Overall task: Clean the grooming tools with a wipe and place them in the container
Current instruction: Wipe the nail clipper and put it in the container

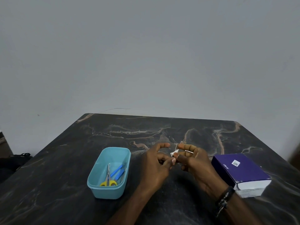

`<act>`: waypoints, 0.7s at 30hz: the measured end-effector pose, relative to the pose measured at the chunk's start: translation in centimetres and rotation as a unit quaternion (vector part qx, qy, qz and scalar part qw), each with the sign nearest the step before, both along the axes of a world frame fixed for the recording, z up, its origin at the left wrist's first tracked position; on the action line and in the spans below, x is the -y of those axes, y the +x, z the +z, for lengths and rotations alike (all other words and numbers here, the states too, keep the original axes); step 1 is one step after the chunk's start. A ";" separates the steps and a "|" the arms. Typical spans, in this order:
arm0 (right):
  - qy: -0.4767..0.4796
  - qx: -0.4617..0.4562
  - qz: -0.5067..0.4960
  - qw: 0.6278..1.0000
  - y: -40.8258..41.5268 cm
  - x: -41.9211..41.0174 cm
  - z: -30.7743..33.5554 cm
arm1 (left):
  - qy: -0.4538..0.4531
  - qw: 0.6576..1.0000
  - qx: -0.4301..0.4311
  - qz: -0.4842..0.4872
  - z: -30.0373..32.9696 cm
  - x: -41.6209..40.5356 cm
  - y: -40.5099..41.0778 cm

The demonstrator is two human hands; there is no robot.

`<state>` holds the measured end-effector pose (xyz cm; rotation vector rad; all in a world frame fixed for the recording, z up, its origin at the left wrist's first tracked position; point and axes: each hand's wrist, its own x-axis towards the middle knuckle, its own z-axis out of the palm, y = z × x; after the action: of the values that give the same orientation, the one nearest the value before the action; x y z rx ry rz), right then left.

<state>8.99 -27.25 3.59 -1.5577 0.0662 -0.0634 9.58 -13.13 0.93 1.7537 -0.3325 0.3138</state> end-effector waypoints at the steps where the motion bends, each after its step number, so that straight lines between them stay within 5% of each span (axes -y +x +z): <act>1: -0.009 0.001 0.001 1.000 0.0 0.0 0.0 | 0.039 0.999 0.029 0.011 -0.1 0.0 0.0; 7: 0.009 0.009 -0.021 1.000 0.2 0.1 -0.2 | 0.212 0.965 0.147 0.048 -0.6 0.3 -0.5; 12: 0.065 0.035 -0.087 0.993 0.5 0.5 -0.3 | 0.226 0.962 0.148 0.032 -0.3 0.6 -1.1; 21: 0.021 -0.037 0.009 0.999 0.3 0.5 0.0 | 0.140 0.982 0.127 0.032 -0.2 0.3 -0.7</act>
<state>9.32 -27.76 3.55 -1.5188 0.1109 0.0093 8.88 -13.40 0.73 2.0066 -0.5253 0.5614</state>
